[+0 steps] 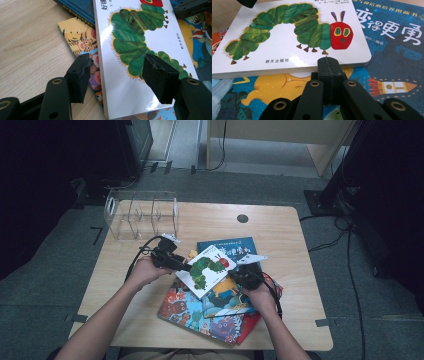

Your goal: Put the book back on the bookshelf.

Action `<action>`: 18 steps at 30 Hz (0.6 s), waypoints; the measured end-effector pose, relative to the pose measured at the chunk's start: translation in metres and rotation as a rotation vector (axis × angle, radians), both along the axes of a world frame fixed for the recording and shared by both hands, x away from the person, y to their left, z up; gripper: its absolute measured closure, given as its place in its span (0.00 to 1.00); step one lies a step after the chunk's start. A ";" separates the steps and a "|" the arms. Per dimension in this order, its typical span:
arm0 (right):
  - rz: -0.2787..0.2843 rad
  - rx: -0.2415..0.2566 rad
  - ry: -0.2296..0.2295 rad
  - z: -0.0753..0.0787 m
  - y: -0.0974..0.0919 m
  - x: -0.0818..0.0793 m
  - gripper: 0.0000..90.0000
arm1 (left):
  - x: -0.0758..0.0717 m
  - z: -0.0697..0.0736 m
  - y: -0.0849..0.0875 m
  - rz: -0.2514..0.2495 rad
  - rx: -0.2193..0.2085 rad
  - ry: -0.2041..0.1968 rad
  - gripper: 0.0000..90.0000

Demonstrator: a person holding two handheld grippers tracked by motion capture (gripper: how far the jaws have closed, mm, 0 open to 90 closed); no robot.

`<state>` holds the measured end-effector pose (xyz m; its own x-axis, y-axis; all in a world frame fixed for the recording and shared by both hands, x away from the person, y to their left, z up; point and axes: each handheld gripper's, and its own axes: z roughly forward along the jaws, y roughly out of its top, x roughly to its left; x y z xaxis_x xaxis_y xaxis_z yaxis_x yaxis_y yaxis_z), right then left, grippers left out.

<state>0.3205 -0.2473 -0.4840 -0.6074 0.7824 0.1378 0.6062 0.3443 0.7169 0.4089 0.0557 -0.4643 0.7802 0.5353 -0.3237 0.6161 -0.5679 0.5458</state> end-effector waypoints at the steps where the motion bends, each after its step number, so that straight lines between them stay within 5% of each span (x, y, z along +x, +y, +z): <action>1: 0.001 -0.003 -0.003 0.000 0.000 0.000 1.00 | 0.001 0.000 0.000 -0.003 0.002 0.003 0.44; 18: -0.014 0.005 -0.002 -0.003 0.006 0.006 1.00 | 0.006 -0.008 -0.015 -0.028 0.053 0.055 0.44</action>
